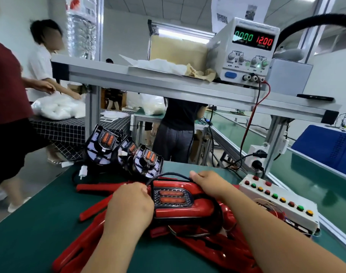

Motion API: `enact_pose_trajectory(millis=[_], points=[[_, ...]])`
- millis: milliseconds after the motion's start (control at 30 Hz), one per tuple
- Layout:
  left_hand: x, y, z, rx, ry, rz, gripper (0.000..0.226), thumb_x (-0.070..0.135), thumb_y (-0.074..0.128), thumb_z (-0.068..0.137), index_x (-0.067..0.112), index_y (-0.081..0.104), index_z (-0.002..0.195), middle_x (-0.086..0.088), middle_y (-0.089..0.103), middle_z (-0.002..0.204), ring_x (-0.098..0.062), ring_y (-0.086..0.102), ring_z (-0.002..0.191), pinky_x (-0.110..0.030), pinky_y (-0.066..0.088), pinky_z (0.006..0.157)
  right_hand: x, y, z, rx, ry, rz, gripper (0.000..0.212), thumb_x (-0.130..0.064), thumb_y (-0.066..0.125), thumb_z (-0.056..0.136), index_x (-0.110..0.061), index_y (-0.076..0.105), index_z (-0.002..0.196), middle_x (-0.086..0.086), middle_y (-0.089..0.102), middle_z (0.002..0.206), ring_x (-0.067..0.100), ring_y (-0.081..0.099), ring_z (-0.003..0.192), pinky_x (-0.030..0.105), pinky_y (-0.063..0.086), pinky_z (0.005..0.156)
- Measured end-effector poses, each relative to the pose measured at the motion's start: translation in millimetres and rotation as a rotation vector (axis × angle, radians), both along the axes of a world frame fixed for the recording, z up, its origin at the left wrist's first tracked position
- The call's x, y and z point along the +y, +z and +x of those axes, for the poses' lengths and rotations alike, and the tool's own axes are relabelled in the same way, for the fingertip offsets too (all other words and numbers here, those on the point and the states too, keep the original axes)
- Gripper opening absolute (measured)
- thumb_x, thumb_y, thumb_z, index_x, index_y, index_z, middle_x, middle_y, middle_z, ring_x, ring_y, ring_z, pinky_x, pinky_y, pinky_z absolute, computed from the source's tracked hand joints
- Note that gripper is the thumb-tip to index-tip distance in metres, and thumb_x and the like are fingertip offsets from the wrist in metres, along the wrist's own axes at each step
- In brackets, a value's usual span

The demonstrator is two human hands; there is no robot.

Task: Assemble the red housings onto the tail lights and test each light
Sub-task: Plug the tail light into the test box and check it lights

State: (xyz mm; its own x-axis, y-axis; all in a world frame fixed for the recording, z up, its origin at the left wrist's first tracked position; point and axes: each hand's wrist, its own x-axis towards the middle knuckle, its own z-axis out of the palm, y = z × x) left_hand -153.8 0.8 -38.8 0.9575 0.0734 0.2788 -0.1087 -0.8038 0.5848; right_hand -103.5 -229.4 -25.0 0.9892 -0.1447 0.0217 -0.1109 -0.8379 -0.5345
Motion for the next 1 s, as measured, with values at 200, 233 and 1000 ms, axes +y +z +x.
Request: enact_pose_trajectory(millis=[200, 233, 1000], points=[[-10, -4, -4, 0.304, -0.157, -0.299, 0.045, 0.034, 0.038, 0.102, 0.012, 0.044, 0.141, -0.009, 0.046, 0.136, -0.029, 0.061, 0.105, -0.042, 0.053, 0.093, -1, -6, -5, 0.108, 0.114, 0.2, 0.056, -0.077, 0.054, 0.075, -0.026, 0.075, 0.087, -0.011, 0.075, 0.084, 0.005, 0.071, 0.078, 0.018, 0.052, 0.067], [-12, -5, -4, 0.338, -0.156, -0.354, 0.051, 0.036, 0.038, 0.102, 0.014, 0.034, 0.148, -0.008, 0.036, 0.143, -0.029, 0.058, 0.11, -0.044, 0.053, 0.094, 0, -7, -6, 0.114, 0.136, 0.187, 0.055, -0.079, 0.052, 0.072, -0.031, 0.074, 0.088, -0.014, 0.074, 0.087, 0.001, 0.07, 0.08, 0.015, 0.049, 0.067], [-11, -22, 11, 0.071, -0.198, -1.102, 0.051, 0.023, 0.055, 0.099, 0.034, 0.038, 0.145, 0.008, 0.032, 0.136, -0.018, 0.06, 0.106, -0.034, 0.061, 0.068, 13, 20, -4, 0.006, 0.242, 0.457, 0.047, -0.054, 0.073, 0.066, -0.033, 0.065, 0.106, -0.004, 0.072, 0.106, 0.012, 0.073, 0.086, 0.024, 0.057, 0.07]])
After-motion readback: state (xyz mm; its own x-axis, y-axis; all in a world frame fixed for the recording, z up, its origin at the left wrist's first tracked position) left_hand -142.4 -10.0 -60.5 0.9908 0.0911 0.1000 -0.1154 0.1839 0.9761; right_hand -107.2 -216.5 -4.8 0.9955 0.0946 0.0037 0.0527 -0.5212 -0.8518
